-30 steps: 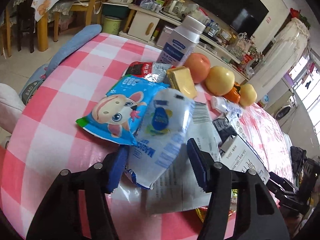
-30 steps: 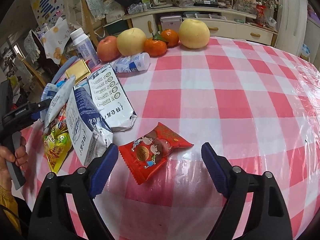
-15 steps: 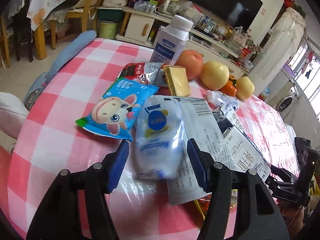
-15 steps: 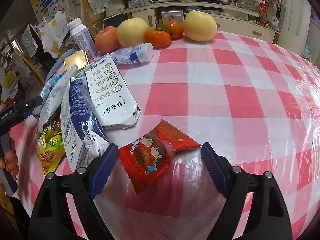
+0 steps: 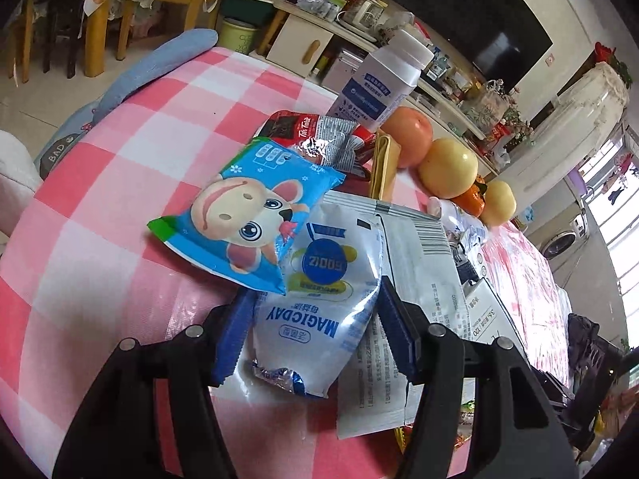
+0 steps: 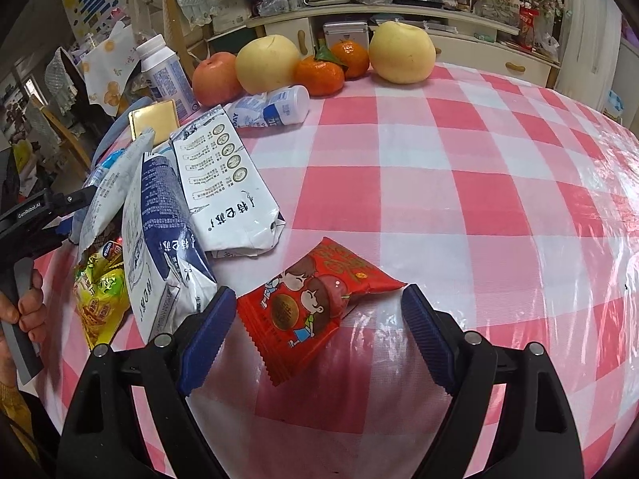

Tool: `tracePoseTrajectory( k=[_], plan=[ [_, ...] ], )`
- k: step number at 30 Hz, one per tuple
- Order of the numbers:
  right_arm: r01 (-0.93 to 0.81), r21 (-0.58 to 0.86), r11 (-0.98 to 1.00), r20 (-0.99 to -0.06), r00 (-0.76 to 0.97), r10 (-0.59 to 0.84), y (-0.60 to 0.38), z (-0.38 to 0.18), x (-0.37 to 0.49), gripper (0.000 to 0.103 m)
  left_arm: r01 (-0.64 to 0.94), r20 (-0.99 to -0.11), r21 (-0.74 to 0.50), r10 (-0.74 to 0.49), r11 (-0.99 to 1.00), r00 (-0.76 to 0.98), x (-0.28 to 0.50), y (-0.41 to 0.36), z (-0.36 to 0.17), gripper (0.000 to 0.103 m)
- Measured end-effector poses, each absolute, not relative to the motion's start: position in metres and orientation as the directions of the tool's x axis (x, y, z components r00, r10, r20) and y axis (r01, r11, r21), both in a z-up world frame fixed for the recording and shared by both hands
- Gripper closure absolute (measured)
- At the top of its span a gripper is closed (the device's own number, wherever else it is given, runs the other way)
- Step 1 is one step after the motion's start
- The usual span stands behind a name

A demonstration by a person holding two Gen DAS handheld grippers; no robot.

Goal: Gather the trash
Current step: 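Reach the left tool to the white MAGICDAY pouch and close on it, then lift the MAGICDAY pouch with the left tool while the right tool grasps the red candy packet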

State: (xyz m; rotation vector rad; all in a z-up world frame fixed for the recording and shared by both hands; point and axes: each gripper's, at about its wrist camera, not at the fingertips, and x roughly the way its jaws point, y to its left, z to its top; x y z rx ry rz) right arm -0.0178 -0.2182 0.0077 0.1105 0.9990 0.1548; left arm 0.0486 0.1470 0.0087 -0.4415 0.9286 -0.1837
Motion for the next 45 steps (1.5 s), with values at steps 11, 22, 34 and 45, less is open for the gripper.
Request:
tracePoseTrajectory(
  k=[11, 22, 34, 45],
  plan=[
    [-0.069, 0.137, 0.988, -0.828, 0.540, 0.153, -0.220, 0.009, -0.019, 0.018, 0.016, -0.731, -0.423, -0.351, 0.906, 0.586, 0.033, 0.132, 0.018, 0.047],
    [-0.077, 0.154, 0.985, -0.828, 0.534, 0.171, -0.218, 0.007, -0.018, 0.023, -0.005, -0.730, -0.392, -0.308, 0.920, 0.610, 0.043, 0.142, 0.012, 0.041],
    [-0.092, 0.156, 0.983, -0.814, 0.553, 0.181, -0.219, 0.012, -0.025, 0.052, 0.022, -0.724, -0.391, -0.322, 0.920, 0.610, 0.033, 0.133, 0.016, 0.042],
    [-0.093, 0.142, 0.986, -0.755, 0.634, 0.168, -0.219, 0.036, -0.046, 0.054, 0.080, -0.671, -0.396, -0.348, 0.915, 0.655, 0.003, 0.126, 0.042, 0.042]
  ],
)
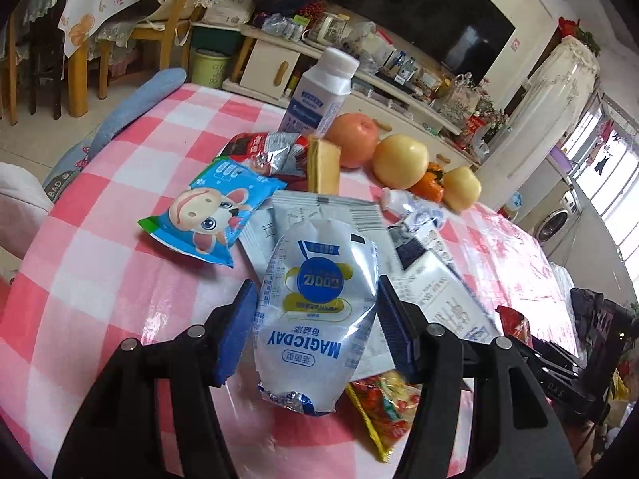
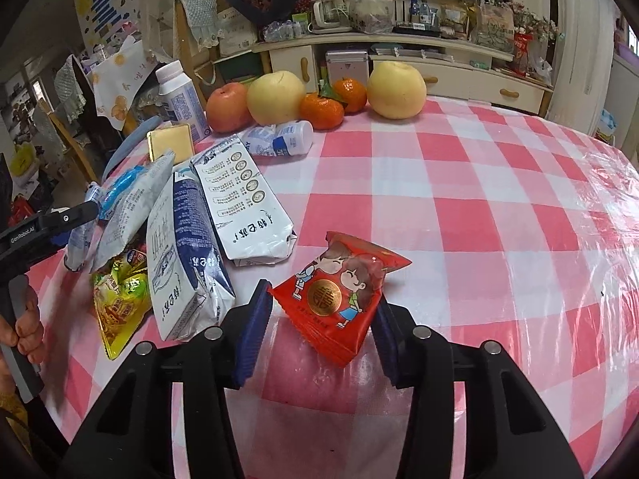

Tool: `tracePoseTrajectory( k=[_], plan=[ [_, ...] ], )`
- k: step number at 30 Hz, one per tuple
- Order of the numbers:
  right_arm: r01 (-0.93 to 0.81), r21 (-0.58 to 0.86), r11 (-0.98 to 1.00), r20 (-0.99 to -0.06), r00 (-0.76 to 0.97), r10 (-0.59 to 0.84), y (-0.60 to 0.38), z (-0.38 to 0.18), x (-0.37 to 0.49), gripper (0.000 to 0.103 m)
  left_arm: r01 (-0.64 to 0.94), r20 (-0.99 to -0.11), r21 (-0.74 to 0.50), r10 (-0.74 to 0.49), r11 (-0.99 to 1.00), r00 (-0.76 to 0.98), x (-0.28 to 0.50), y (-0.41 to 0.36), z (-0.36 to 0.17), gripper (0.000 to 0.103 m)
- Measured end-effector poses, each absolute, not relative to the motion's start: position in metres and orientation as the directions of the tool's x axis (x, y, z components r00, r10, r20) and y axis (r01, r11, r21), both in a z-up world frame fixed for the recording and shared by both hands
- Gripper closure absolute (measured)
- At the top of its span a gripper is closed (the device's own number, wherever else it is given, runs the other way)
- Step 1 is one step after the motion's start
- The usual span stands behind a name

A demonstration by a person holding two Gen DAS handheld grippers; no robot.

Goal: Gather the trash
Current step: 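Lift the MAGICDAY pouch with the left tool while the right tool grasps the red candy packet, then carry both packets over the pink bucket and open both tools to drop them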

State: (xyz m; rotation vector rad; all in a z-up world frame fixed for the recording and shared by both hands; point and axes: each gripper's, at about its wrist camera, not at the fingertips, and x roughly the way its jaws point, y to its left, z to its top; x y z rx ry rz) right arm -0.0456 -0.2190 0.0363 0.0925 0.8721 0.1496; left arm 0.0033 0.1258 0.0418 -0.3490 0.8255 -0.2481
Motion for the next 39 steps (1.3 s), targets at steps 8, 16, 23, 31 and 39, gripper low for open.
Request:
tracePoseTrajectory(
  k=[8, 16, 23, 31, 39],
  plan=[
    [-0.190, 0.140, 0.972, -0.667, 0.708, 0.234, -0.196, 0.073, -0.072, 0.054, 0.077, -0.613, -0.372, -0.307, 0.925, 0.728, -0.025, 0.135, 0.076, 0.042],
    [-0.372, 0.121, 0.920, -0.615, 0.699, 0.364, -0.112, 0.118, -0.092, 0.054, -0.076, -0.576, -0.355, -0.154, 0.932, 0.803, -0.046, 0.194, 0.109, 0.042],
    [-0.583, 0.154, 0.797, -0.587, 0.595, 0.549, 0.007, 0.150, -0.095, 0.054, -0.295, -0.594, -0.325, 0.049, 0.899, 0.803, -0.071, 0.281, 0.126, 0.042],
    [-0.777, 0.151, 0.611, -0.595, 0.421, 0.684, 0.154, 0.161, -0.088, 0.054, -0.554, -0.639, -0.391, 0.217, 0.735, 0.738, -0.111, 0.393, 0.116, 0.042],
    [-0.850, 0.153, 0.503, -0.657, 0.293, 0.695, 0.259, 0.136, -0.073, 0.047, -0.678, -0.704, -0.378, 0.281, 0.630, 0.653, -0.124, 0.448, 0.096, 0.042]
  ],
)
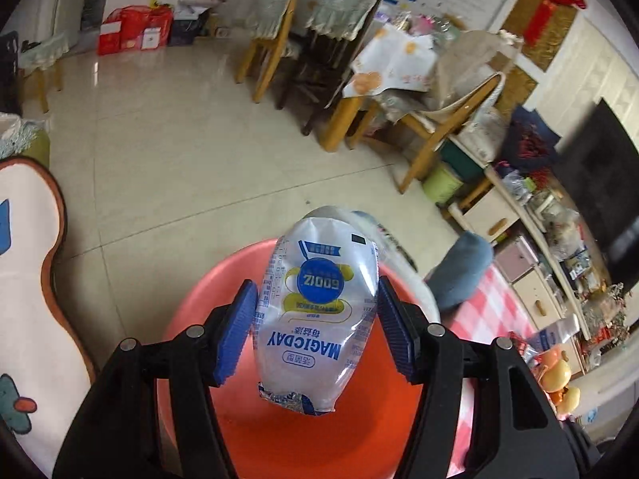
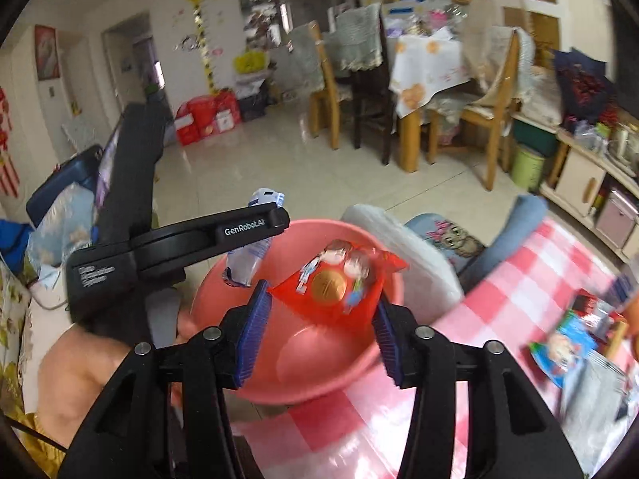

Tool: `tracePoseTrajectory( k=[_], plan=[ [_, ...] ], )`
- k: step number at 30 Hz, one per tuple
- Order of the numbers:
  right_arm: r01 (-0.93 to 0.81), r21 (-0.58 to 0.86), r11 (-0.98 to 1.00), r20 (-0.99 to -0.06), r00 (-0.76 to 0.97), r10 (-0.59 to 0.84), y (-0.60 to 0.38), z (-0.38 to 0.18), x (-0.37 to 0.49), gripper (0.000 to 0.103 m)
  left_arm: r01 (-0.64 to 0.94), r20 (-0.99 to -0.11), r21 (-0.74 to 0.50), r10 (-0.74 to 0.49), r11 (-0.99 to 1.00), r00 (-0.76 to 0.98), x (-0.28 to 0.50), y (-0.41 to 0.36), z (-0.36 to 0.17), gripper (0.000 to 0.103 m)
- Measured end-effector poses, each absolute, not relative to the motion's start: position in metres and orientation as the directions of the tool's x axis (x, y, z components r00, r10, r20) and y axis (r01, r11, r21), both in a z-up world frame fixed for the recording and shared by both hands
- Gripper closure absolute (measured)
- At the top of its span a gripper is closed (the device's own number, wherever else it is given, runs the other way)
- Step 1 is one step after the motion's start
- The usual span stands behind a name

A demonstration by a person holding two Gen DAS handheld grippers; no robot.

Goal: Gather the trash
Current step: 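Carry both packets over the pink bucket and open both tools to drop them, then return both tools to the table above the remaining trash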

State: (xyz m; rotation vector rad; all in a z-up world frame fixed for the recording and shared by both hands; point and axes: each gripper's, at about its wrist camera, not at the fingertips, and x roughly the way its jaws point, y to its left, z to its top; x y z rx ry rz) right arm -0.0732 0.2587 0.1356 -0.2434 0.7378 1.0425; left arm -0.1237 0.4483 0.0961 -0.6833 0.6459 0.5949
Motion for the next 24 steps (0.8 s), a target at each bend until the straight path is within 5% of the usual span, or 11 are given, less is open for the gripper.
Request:
tracePoseTrajectory(
  k=[2, 8, 15, 24],
  plan=[
    [-0.842, 0.141, 0.521, -0.658, 0.314, 0.684, 0.267, 0.130, -0.073, 0.032, -0.681, -0.719, -0.369, 0.270, 0.632, 0.640, -0.118, 0.452, 0.091, 0.041],
    [-0.792, 0.110, 0.600, -0.615, 0.420, 0.667, 0.245, 0.134, -0.085, 0.019, -0.694, -0.698, -0.363, 0.312, 0.622, 0.645, -0.122, 0.451, 0.095, 0.025],
    [-0.714, 0.093, 0.694, -0.528, 0.555, 0.642, 0.185, 0.145, -0.100, 0.012, -0.634, -0.537, -0.334, 0.413, 0.697, 0.736, -0.124, 0.418, 0.122, 0.014],
    [-0.637, 0.066, 0.768, -0.465, 0.662, 0.588, 0.114, 0.145, -0.115, 0.005, -0.469, -0.389, -0.249, 0.355, 0.848, 0.850, -0.105, 0.351, 0.148, 0.011]
  ],
)
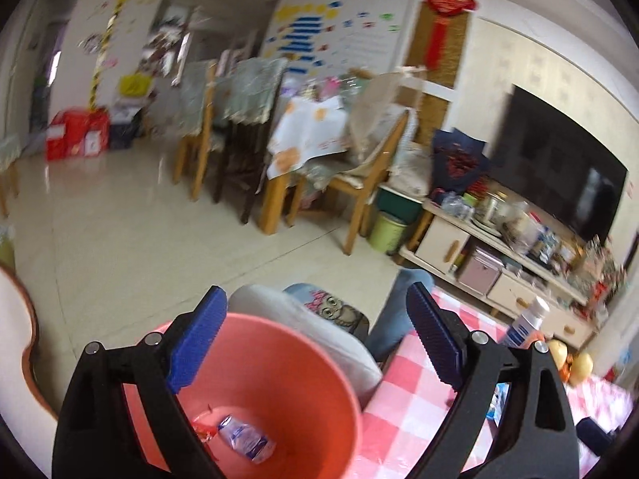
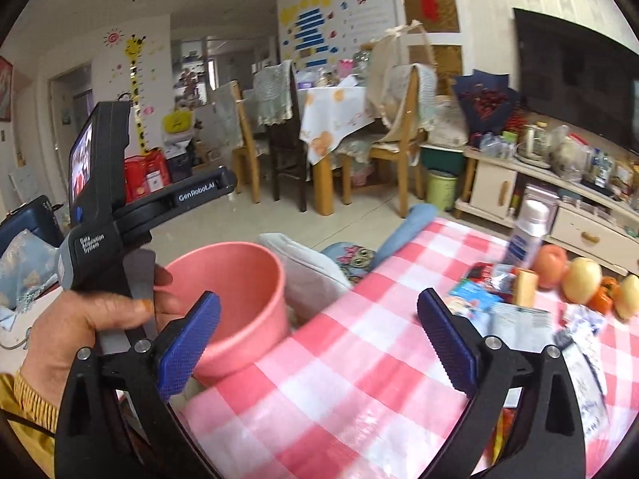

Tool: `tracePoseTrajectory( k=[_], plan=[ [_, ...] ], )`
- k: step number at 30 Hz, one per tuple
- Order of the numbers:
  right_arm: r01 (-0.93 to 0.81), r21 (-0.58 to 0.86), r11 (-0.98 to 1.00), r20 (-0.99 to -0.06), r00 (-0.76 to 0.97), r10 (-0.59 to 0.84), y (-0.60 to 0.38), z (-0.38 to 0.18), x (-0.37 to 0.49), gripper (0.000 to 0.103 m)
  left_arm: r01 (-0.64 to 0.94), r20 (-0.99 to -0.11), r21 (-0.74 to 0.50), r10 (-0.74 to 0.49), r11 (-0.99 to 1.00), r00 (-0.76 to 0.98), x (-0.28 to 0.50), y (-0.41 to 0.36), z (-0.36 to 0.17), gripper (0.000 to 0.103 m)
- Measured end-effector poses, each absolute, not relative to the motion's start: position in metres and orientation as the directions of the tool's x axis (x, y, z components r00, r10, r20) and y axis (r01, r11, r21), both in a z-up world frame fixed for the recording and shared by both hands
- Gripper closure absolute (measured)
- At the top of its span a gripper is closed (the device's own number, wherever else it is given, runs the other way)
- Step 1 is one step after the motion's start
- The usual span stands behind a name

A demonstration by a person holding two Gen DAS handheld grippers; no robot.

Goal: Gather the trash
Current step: 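Return both tools to the table above the remaining trash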

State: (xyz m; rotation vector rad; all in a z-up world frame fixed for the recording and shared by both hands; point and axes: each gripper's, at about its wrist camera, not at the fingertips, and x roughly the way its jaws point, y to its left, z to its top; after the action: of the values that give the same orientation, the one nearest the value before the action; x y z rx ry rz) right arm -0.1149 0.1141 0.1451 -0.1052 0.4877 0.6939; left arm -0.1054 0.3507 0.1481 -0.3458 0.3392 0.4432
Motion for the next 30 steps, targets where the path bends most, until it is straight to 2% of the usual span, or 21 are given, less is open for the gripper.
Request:
tracePoseTrajectory(
  k=[7, 19, 30],
  plan=[
    [-0.594, 0.100, 0.798, -0.453, 0.687, 0.568, 0.064, 0.135, -0.120, 0.005, -0.399, -0.364, -0.127, 0.332, 0.908, 0.870, -0.091, 0.305, 0.157, 0.011],
    [-0.525, 0.151, 0.838, -0.484, 0.700, 0.525, 0.006, 0.120, -0.108, 0.005, -0.289, -0.438, -0.083, 0.225, 0.954, 0.870, -0.068, 0.263, 0.138, 0.011],
    [-0.473, 0.176, 0.863, -0.493, 0.717, 0.493, -0.042, 0.121, -0.099, 0.005, -0.172, -0.466, -0.058, 0.126, 0.983, 0.876, -0.061, 0.224, 0.130, 0.011]
  ],
)
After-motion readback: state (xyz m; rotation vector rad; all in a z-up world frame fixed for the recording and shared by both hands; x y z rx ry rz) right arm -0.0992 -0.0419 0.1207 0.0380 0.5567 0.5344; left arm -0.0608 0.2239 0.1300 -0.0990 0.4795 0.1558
